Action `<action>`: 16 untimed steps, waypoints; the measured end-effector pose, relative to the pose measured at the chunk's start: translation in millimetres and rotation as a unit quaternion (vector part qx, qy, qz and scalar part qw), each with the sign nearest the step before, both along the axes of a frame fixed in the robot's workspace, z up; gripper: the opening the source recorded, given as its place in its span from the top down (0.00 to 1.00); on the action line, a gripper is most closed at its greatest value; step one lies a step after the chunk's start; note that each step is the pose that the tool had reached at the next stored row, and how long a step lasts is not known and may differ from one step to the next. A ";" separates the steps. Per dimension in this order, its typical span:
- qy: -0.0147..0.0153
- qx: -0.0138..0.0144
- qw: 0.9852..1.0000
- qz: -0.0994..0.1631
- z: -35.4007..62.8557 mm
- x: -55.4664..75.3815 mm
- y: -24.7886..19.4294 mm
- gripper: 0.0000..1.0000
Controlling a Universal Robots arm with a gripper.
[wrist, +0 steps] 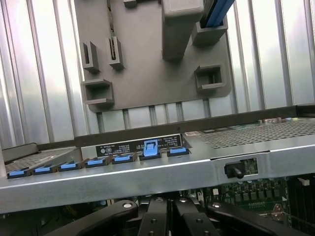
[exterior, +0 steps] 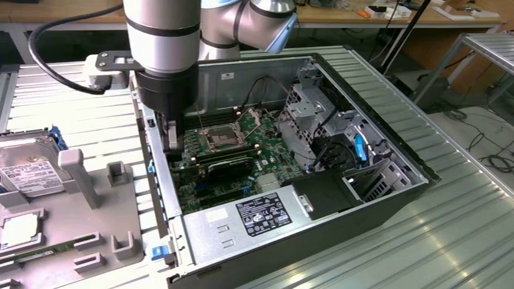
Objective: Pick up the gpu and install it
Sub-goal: 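Press down on the gpu until it lock into place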
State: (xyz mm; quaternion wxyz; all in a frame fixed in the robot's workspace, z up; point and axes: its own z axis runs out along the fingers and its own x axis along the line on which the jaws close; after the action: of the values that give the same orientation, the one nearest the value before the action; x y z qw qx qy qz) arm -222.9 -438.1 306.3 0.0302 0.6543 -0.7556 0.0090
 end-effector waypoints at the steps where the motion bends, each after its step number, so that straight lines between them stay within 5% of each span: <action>1: 0.000 0.000 1.000 -0.001 -0.1 -0.1 0.0 0.89; 4: -0.001 0.000 1.000 -0.003 -1.5 -0.3 0.1 0.89; 7: -0.007 0.000 1.000 -0.003 -5.3 -0.1 0.1 0.89; 9: -0.007 0.000 1.000 -0.003 -6.2 3.1 0.2 0.89; 14: -0.007 0.002 1.000 -0.003 -7.2 26.9 0.0 0.89; 16: -0.007 0.005 1.000 -0.003 -7.9 44.2 0.1 0.89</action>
State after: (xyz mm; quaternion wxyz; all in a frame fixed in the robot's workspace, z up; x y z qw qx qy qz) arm -178.7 -438.1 298.4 0.0218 0.6520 -0.7578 0.0102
